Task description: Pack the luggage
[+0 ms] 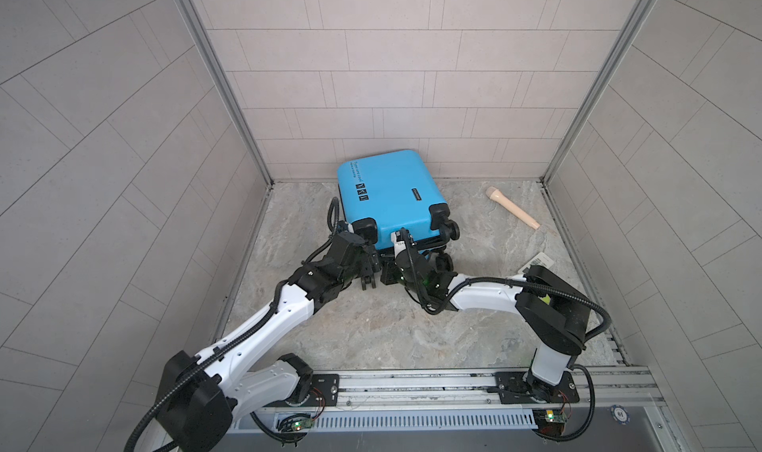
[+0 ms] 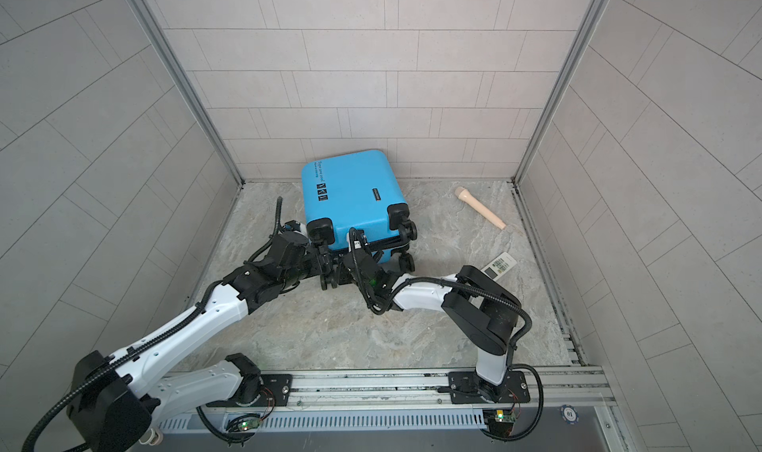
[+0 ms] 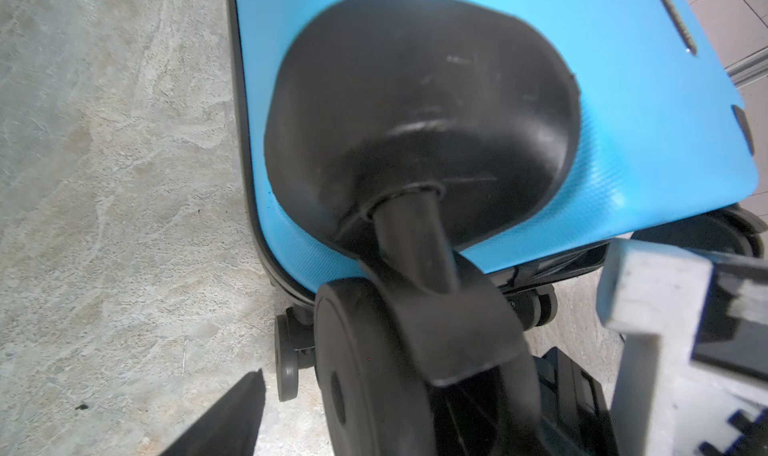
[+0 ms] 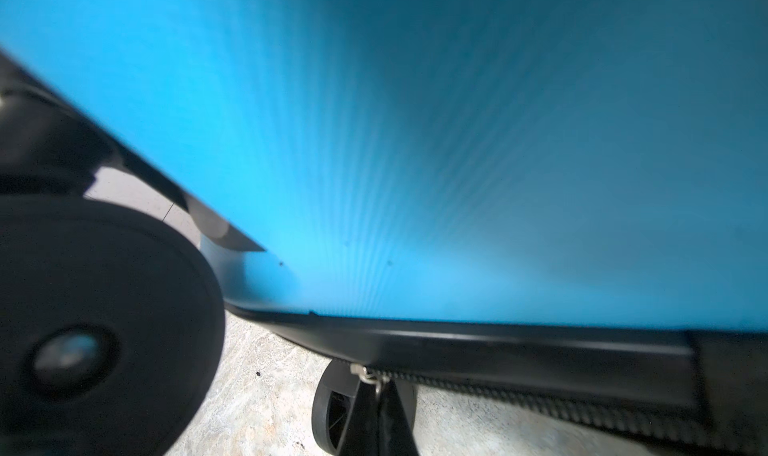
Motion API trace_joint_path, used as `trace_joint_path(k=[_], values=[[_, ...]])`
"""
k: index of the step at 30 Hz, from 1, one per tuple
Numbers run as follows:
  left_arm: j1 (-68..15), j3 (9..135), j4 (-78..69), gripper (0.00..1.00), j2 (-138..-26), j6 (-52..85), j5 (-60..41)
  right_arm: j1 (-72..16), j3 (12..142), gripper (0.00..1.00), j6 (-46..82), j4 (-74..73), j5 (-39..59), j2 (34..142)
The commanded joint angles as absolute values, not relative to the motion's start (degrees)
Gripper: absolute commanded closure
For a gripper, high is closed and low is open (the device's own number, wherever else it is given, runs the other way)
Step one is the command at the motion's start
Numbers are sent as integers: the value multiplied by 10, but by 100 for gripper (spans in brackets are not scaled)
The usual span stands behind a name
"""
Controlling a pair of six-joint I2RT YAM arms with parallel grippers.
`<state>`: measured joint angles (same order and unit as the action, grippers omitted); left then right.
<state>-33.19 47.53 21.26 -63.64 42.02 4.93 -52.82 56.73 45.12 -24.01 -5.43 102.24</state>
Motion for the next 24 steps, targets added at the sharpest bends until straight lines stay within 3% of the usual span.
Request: trace_joint_path(k=[1,5,11,12,16,24], values=[[-326,473,205,20,-650,426,53,-517,562,100,461,-243,-84,1031],[-326,481,197,33,-662,427,52,-517,563,100,462,-243,-85,1032],[-326,491,198,43,-652,427,55,-516,568,100,462,-239,-86,1033],[-326,494,199,41,-648,426,55,-515,569,100,462,-239,-86,1032],[-326,524,245,16,-646,411,65,-515,575,100,461,-236,-84,1032],[-327,603,364,13,-664,334,77,-514,576,100,459,-233,-84,1030]])
